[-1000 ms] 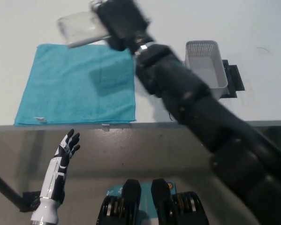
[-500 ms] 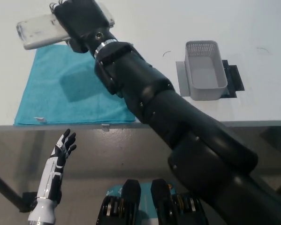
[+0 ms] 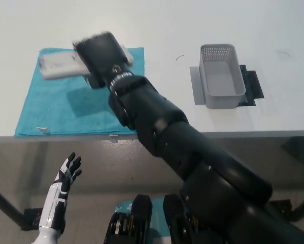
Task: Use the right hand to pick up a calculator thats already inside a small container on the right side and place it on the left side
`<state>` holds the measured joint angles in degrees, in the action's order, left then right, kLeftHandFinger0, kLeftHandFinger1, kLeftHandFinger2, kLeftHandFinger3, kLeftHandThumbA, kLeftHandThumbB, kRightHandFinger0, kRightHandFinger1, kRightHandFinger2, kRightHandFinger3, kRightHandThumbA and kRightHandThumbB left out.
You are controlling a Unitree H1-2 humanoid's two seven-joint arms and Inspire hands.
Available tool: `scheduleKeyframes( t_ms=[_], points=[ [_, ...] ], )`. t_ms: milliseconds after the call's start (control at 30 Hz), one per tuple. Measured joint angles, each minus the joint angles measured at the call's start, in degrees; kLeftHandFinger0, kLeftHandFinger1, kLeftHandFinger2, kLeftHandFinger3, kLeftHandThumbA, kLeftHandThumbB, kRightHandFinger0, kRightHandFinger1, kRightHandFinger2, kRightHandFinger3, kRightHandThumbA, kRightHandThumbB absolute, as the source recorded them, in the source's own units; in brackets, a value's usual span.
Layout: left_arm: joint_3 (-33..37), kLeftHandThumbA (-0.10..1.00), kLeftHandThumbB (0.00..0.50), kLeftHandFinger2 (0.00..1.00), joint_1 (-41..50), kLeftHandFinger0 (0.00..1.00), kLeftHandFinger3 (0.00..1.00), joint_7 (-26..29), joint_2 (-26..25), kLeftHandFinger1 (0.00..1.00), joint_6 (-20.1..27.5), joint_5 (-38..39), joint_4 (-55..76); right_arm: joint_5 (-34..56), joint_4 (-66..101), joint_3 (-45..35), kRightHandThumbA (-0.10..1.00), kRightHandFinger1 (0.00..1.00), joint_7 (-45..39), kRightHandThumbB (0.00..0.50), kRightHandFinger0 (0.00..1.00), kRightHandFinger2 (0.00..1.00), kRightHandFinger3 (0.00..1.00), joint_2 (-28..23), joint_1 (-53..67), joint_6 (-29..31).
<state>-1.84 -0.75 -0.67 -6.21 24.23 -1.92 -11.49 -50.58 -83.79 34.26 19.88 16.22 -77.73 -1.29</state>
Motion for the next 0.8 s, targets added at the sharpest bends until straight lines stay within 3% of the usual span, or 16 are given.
scheduleKeyframes(
  t_ms=[33, 100, 200, 333, 367, 400, 433, 467, 500, 633, 800],
  points=[
    [0.0, 1.00, 0.000, 1.00, 0.1, 1.00, 1.00, 0.0, 0.0, 1.00, 0.0, 0.0, 0.0, 0.1, -0.1, 0.1, -0.10, 0.01, -0.3, 0.364, 0.00, 0.16, 0.60, 0.0, 0.7, -0.2],
    [0.2, 1.00, 0.000, 1.00, 0.6, 1.00, 1.00, 0.0, 0.0, 1.00, 0.0, -0.1, 0.1, 0.5, -0.2, 0.2, -0.10, 0.00, -0.8, 0.330, 0.00, 0.15, 0.59, 0.0, 1.8, -0.5],
    [0.4, 1.00, 0.006, 1.00, 1.3, 1.00, 1.00, 0.0, 0.0, 1.00, 0.0, -0.2, 0.1, 0.9, -0.4, 0.3, -0.10, 0.04, -1.5, 0.324, 0.00, 0.22, 0.61, 0.0, 3.1, -1.1],
    [0.7, 1.00, 0.007, 1.00, 1.8, 1.00, 1.00, 0.0, 0.0, 1.00, 0.0, -0.4, 0.1, 1.6, -0.4, 0.4, -0.10, 0.01, -2.3, 0.323, 0.00, 0.17, 0.60, -0.2, 4.2, -1.6],
    [0.8, 1.00, 0.007, 1.00, 1.8, 1.00, 1.00, -0.1, 0.0, 1.00, 0.0, -0.4, 0.1, 1.7, -0.4, 0.4, 0.15, 0.17, -2.4, 0.272, 0.13, 0.42, 0.81, -0.3, 4.3, -1.6],
    [0.8, 1.00, 0.007, 1.00, 1.8, 1.00, 1.00, -0.1, 0.0, 1.00, 0.0, -0.5, 0.1, 1.9, -0.4, 0.4, 0.36, 0.32, -2.5, 0.334, 0.26, 0.60, 1.00, -0.4, 4.5, -1.6],
    [0.9, 1.00, 0.005, 1.00, 1.8, 1.00, 1.00, -0.1, -0.1, 1.00, 0.0, -0.6, 0.1, 2.0, -0.4, 0.4, 0.72, 0.88, -2.7, 0.465, 0.70, 1.00, 1.00, -0.4, 4.5, -1.7],
    [1.0, 1.00, 0.003, 1.00, 1.8, 1.00, 1.00, -0.1, -0.1, 1.00, 0.0, -0.7, 0.1, 2.2, -0.4, 0.4, 0.71, 1.00, -3.1, 0.429, 0.98, 1.00, 1.00, -0.5, 4.5, -1.8],
    [1.1, 1.00, 0.000, 1.00, 1.8, 1.00, 1.00, -0.1, -0.1, 1.00, 0.0, -0.8, 0.1, 2.4, -0.4, 0.3, 0.82, 1.00, -3.9, 0.481, 1.00, 1.00, 1.00, -0.6, 4.5, -2.1],
    [1.4, 1.00, 0.000, 1.00, 1.9, 1.00, 1.00, -0.1, -0.2, 1.00, 0.0, -1.0, 0.1, 3.3, -0.4, 0.0, 0.89, 1.00, -6.9, 0.463, 1.00, 1.00, 1.00, -0.6, 4.5, -3.7],
    [1.5, 1.00, 0.000, 1.00, 1.9, 1.00, 1.00, -0.1, -0.7, 1.00, 0.0, -1.2, 0.1, 4.6, -0.4, -0.6, 0.89, 1.00, -9.8, 0.483, 1.00, 1.00, 1.00, -0.7, 4.5, -4.4]
  ],
)
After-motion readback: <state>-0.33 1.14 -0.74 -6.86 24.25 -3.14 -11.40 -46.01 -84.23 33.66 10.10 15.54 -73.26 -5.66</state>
